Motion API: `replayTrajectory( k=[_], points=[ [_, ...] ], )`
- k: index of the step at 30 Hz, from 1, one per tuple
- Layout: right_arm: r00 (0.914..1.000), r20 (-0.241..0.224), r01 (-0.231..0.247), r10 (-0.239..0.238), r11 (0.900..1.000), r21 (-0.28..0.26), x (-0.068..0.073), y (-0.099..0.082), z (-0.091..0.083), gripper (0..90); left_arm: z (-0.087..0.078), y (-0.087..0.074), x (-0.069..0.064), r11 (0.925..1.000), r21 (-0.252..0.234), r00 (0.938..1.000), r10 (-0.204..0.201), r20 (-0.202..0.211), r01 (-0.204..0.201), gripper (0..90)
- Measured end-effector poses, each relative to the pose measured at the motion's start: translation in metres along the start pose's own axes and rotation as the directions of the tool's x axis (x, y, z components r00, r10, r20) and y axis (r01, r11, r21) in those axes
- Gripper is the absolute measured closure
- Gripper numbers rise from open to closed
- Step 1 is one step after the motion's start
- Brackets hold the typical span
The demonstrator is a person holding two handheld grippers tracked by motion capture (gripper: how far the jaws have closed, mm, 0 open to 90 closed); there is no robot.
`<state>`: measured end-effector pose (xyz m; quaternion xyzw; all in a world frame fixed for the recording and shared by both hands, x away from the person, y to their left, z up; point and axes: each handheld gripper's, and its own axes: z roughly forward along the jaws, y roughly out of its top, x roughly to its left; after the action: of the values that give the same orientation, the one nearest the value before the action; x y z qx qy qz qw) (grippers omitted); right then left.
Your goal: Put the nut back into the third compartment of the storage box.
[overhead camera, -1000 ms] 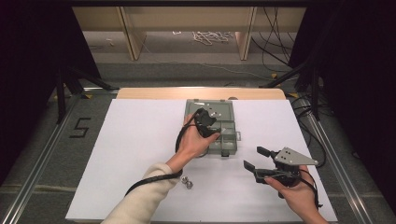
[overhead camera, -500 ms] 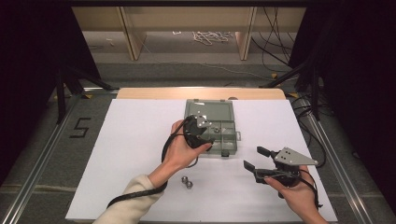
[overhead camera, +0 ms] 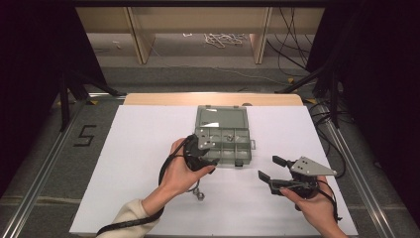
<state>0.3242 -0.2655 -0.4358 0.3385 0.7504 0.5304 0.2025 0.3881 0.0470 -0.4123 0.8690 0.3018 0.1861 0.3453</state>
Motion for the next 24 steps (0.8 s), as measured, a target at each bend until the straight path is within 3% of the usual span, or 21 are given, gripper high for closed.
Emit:
replayTrajectory(
  k=[2,3,6,11,22,24],
  points=[
    [1.0,-0.001,0.0,0.0,1.0,0.0,0.0,0.0,0.0,25.8,-0.001,-0.004,-0.001,1.0,0.005,1.0,-0.007,-0.002,0.007,32.5],
    [1.0,0.0,0.0,0.0,1.0,0.001,0.0,0.0,0.0,25.8,-0.002,-0.006,0.0,0.9999,0.004,0.9999,0.011,-0.007,-0.011,32.5],
    [1.0,0.0,-0.002,0.002,1.0,0.001,0.0,0.0,0.0,25.7,-0.004,-0.013,-0.001,0.9998,0.017,0.9999,-0.012,0.007,0.012,32.5],
    [0.9999,-0.01,-0.003,0.003,0.9999,-0.011,0.0,0.0,0.001,25.8,-0.008,-0.023,0.0,0.9996,0.029,1.0,0.007,-0.007,-0.006,32.5],
    [1.0,-0.009,-0.002,0.002,0.9999,-0.015,0.0,0.0,0.001,25.8,-0.01,-0.044,0.001,0.9979,0.054,0.9994,-0.035,0.005,0.034,32.5],
    [1.0,-0.007,0.0,0.0,0.9999,-0.016,0.0,0.0,0.001,25.8,-0.011,-0.045,0.003,0.9975,0.069,0.9999,-0.013,0.0,0.013,32.5]
  ],
)
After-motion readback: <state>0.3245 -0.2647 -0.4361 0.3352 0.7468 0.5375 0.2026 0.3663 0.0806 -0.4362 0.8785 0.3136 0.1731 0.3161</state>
